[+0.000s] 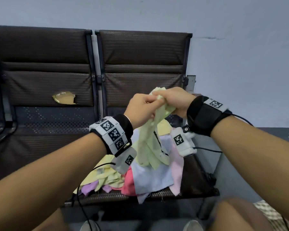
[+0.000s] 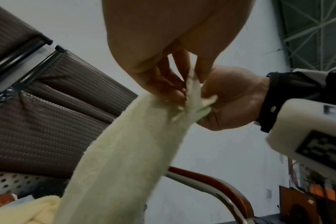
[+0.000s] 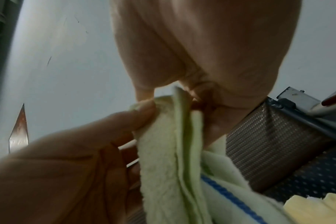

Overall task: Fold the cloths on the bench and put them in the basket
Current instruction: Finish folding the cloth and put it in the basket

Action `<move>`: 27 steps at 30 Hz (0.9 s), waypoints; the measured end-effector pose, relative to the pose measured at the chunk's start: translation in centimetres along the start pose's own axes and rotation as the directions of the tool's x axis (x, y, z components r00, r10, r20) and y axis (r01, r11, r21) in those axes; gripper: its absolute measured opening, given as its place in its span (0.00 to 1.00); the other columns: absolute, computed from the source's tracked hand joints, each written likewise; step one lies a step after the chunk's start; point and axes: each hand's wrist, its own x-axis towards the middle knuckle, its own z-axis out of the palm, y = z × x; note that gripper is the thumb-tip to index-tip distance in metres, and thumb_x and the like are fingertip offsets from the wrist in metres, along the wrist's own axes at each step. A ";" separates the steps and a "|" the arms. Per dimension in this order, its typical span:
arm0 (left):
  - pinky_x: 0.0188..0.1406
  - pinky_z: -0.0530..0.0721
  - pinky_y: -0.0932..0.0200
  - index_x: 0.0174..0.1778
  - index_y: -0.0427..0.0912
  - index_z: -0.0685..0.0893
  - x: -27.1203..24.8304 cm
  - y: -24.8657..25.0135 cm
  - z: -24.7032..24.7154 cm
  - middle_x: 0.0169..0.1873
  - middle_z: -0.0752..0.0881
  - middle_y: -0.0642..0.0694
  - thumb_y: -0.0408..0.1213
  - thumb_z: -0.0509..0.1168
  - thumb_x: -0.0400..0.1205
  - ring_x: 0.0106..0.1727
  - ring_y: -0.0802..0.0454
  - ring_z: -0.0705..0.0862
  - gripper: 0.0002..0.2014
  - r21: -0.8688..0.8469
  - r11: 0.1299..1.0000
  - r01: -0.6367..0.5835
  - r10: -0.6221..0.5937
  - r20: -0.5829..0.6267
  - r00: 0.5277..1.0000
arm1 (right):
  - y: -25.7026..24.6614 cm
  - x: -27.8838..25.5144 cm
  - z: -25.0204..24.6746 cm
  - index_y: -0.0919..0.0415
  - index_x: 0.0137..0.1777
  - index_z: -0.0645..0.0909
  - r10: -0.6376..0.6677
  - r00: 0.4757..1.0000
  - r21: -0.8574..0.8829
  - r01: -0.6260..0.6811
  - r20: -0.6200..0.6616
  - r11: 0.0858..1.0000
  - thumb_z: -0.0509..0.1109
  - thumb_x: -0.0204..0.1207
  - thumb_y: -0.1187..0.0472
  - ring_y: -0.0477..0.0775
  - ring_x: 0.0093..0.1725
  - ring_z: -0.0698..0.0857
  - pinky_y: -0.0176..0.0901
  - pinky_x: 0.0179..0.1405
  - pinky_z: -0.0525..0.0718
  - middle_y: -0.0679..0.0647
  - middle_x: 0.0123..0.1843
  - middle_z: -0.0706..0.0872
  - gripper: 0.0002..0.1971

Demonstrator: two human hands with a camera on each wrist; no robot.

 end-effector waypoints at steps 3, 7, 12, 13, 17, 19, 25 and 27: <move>0.25 0.77 0.64 0.42 0.37 0.88 0.0 -0.1 -0.6 0.34 0.86 0.42 0.31 0.64 0.80 0.29 0.50 0.82 0.07 -0.185 0.979 0.089 -0.113 -0.122 0.986 | 0.3 -0.7 -0.1 0.74 0.48 0.81 -0.016 1.000 -0.091 0.016 0.002 0.996 0.63 0.76 0.73 0.62 0.47 0.79 0.54 0.45 0.77 0.65 0.48 0.79 0.06; 0.39 0.75 0.51 0.68 0.39 0.74 0.6 -0.9 -2.2 0.55 0.81 0.38 0.22 0.61 0.70 0.48 0.43 0.79 0.27 -0.281 0.933 0.225 -0.254 -0.073 0.964 | 0.7 -1.5 -0.8 0.72 0.69 0.81 -0.005 0.983 -0.043 0.013 0.183 0.999 0.58 0.77 0.74 0.65 0.57 0.85 0.57 0.65 0.81 0.70 0.64 0.86 0.21; 0.50 0.83 0.58 0.58 0.40 0.91 1.9 -1.9 -4.6 0.56 0.91 0.40 0.35 0.67 0.76 0.53 0.46 0.89 0.16 -0.296 0.845 0.445 -0.290 0.445 0.847 | 1.0 -0.2 -2.2 0.70 0.65 0.83 -0.075 0.975 -0.091 0.096 0.208 0.991 0.66 0.81 0.65 0.61 0.52 0.87 0.54 0.54 0.86 0.64 0.55 0.89 0.15; 0.56 0.81 0.54 0.61 0.40 0.89 2.5 -2.1 -4.8 0.61 0.89 0.36 0.38 0.70 0.78 0.60 0.41 0.88 0.16 -0.245 0.870 0.429 -0.309 0.408 0.859 | 1.0 0.1 -2.7 0.67 0.64 0.85 -0.089 0.970 -0.186 0.132 0.225 0.974 0.72 0.80 0.60 0.58 0.51 0.90 0.50 0.52 0.88 0.61 0.55 0.91 0.15; 0.67 0.77 0.28 0.63 0.37 0.85 4.9 -2.4 -4.7 0.62 0.86 0.29 0.40 0.73 0.82 0.65 0.24 0.82 0.16 0.003 0.952 0.305 -0.301 0.174 0.938 | 1.4 2.3 -4.9 0.58 0.47 0.91 -0.094 0.990 -0.680 0.141 0.106 0.720 0.82 0.71 0.51 0.50 0.41 0.90 0.36 0.38 0.86 0.51 0.42 0.93 0.12; 0.61 0.83 0.33 0.52 0.32 0.84 6.0 -2.0 -4.4 0.53 0.89 0.32 0.35 0.74 0.80 0.55 0.34 0.88 0.11 0.034 0.983 0.183 -0.183 0.016 0.983 | 1.6 3.6 -5.5 0.56 0.41 0.89 -0.193 0.981 -0.706 0.125 -0.017 0.697 0.78 0.75 0.52 0.48 0.35 0.84 0.32 0.29 0.79 0.49 0.35 0.87 0.08; 0.49 0.88 0.40 0.44 0.37 0.84 8.5 -0.1 -5.0 0.47 0.89 0.29 0.29 0.74 0.77 0.44 0.44 0.87 0.05 -0.125 0.992 -0.002 -0.030 -0.254 0.967 | 0.4 5.9 -4.6 0.63 0.36 0.79 -0.520 0.815 -0.477 0.361 -0.256 0.801 0.66 0.81 0.57 0.51 0.36 0.75 0.47 0.39 0.73 0.48 0.32 0.76 0.14; 0.42 0.88 0.48 0.39 0.42 0.83 8.5 -0.3 -5.7 0.41 0.89 0.37 0.27 0.75 0.75 0.41 0.48 0.87 0.08 -0.166 0.986 -0.028 -0.017 -0.260 0.966 | 0.4 6.0 -4.3 0.70 0.42 0.81 -0.545 0.797 -0.442 0.403 -0.260 0.801 0.65 0.80 0.55 0.51 0.38 0.76 0.48 0.41 0.74 0.50 0.34 0.78 0.16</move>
